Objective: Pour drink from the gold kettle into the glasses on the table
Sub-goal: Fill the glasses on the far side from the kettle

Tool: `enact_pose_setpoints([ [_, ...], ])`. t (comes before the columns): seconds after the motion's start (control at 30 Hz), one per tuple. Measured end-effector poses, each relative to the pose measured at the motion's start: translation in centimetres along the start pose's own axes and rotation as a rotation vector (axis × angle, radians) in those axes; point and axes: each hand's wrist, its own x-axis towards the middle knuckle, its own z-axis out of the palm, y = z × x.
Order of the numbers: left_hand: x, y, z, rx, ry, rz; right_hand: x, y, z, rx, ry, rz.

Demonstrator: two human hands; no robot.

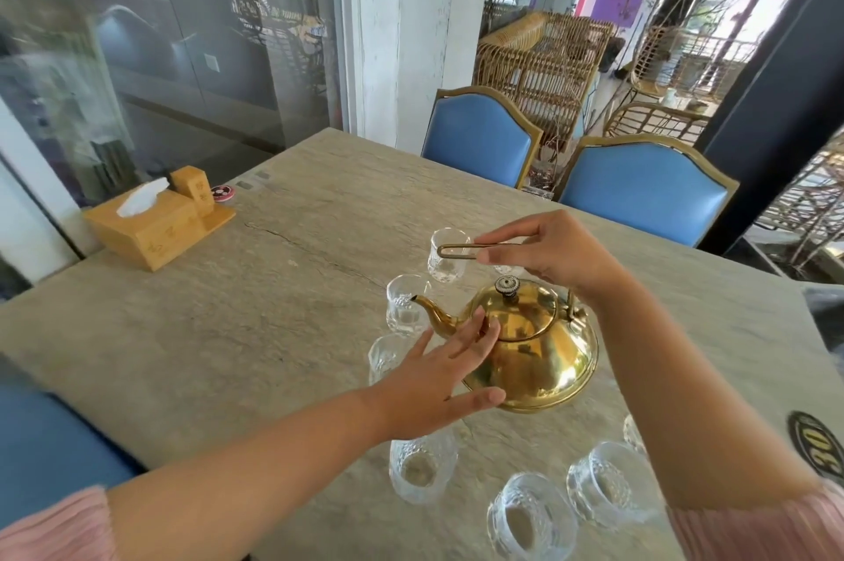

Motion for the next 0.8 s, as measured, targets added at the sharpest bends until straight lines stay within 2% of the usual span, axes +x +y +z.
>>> enact_pose_setpoints([
  [0.37,-2.1,1.1,1.9,-0.080,0.010,-0.084,-0.1,-2.1,2.3,-0.265,-0.223,-0.080],
  [0.8,-2.0,1.4,2.6,-0.156,0.019,-0.097,1.1,-2.5,3.6,-0.406,-0.254,-0.080],
])
